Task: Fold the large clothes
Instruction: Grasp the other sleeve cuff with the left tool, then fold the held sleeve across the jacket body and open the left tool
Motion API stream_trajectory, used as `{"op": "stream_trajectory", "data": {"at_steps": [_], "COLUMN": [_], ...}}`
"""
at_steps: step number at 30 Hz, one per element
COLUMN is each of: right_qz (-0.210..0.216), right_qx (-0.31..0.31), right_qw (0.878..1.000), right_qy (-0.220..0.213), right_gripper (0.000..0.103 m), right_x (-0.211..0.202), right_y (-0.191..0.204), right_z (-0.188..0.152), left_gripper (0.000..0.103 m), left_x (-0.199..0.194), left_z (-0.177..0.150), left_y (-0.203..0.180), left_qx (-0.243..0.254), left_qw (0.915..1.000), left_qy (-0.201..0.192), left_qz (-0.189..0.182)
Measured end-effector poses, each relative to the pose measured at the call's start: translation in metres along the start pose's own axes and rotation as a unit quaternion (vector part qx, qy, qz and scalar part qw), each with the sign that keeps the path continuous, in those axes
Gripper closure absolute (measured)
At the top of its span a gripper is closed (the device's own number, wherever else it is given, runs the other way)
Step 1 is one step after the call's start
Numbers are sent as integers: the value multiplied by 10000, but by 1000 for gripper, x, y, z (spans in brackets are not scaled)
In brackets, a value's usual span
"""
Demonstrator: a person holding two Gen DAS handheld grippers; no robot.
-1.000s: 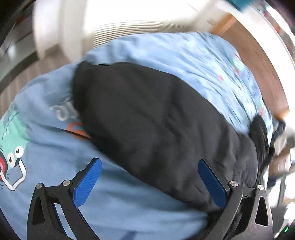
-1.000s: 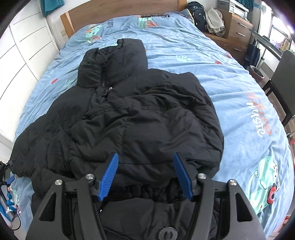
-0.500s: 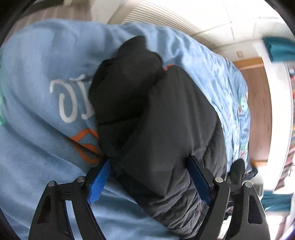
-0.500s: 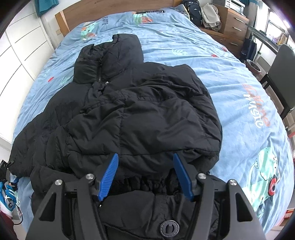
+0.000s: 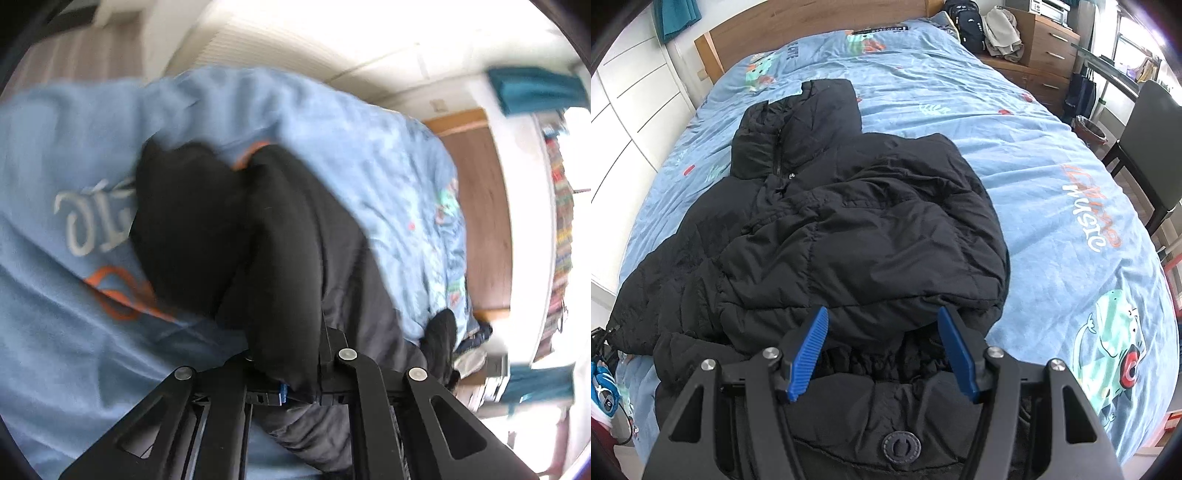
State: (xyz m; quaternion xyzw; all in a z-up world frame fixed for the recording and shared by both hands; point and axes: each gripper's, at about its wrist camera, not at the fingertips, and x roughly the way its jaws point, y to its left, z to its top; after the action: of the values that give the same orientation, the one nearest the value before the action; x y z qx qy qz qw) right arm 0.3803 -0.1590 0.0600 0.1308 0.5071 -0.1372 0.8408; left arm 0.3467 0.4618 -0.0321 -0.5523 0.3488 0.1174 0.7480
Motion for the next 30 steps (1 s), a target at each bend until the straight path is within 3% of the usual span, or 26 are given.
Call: {"op": "stream_trajectory", "data": {"at_steps": [7, 11, 16, 23, 30], "right_qz": [24, 4, -50, -131, -206], "right_qx": [237, 411, 654, 982, 1249], "right_qw": [9996, 9987, 9968, 9936, 9902], "right_qy": [-174, -315, -461, -547, -585], "right_gripper": [42, 42, 42, 42, 42], "right_x": [-21, -39, -56, -73, -81], "right_y": [-23, -44, -74, -116, -151], "right_z": [2, 2, 1, -11, -26], "left_gripper": [94, 94, 94, 94, 94], "left_x": [-23, -27, -14, 19, 59], "left_z": [-17, -46, -89, -173, -258], "left_y": [-95, -154, -214, -270, -276], "left_qx": [1027, 1600, 2222, 3174, 3894], "left_qw": [9926, 9815, 9652, 9345, 9048], "left_qy": [-37, 142, 465, 1042, 1525], "left_qz": [-645, -1047, -1298, -1226, -800]}}
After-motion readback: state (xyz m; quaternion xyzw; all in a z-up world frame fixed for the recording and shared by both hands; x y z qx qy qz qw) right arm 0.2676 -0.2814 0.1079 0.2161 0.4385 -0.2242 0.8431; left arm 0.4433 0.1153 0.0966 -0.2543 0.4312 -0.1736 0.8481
